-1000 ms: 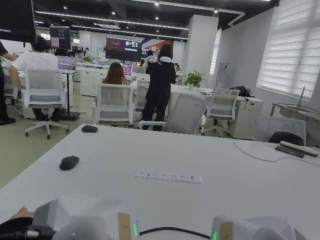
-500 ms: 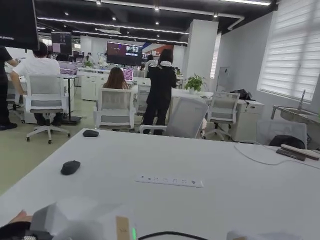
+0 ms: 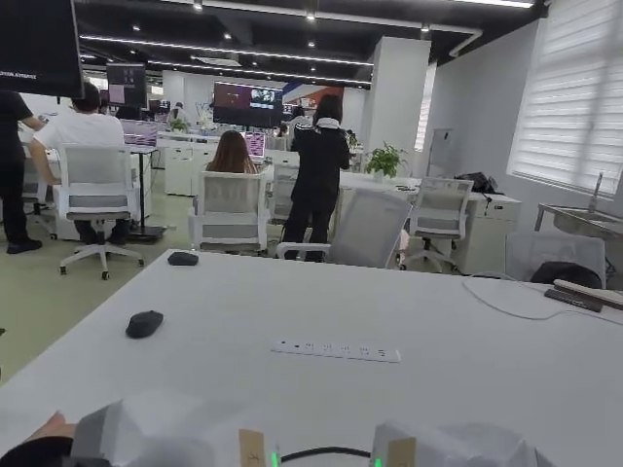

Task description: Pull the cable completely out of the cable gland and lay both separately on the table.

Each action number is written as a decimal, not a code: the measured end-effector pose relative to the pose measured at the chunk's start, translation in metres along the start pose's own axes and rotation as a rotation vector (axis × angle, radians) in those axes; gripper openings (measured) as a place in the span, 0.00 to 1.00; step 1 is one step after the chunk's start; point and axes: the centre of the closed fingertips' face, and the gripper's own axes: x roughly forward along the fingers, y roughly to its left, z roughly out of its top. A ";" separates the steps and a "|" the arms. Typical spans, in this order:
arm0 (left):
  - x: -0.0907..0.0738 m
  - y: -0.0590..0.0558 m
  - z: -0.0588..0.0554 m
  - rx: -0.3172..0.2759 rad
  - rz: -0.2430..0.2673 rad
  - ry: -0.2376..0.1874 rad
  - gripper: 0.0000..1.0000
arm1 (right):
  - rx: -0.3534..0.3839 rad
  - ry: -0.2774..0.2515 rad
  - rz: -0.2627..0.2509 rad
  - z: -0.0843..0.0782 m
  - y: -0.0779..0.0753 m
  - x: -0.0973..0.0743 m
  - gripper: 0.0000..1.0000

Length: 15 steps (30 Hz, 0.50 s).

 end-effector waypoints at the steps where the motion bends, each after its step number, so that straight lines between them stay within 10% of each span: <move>1: 0.000 0.000 0.001 0.003 0.003 -0.005 0.16 | 0.001 0.000 0.006 -0.001 0.001 -0.001 0.03; 15: -0.003 0.007 -0.002 -0.014 0.021 -0.005 0.16 | 0.053 0.115 -0.028 -0.053 -0.006 -0.013 0.03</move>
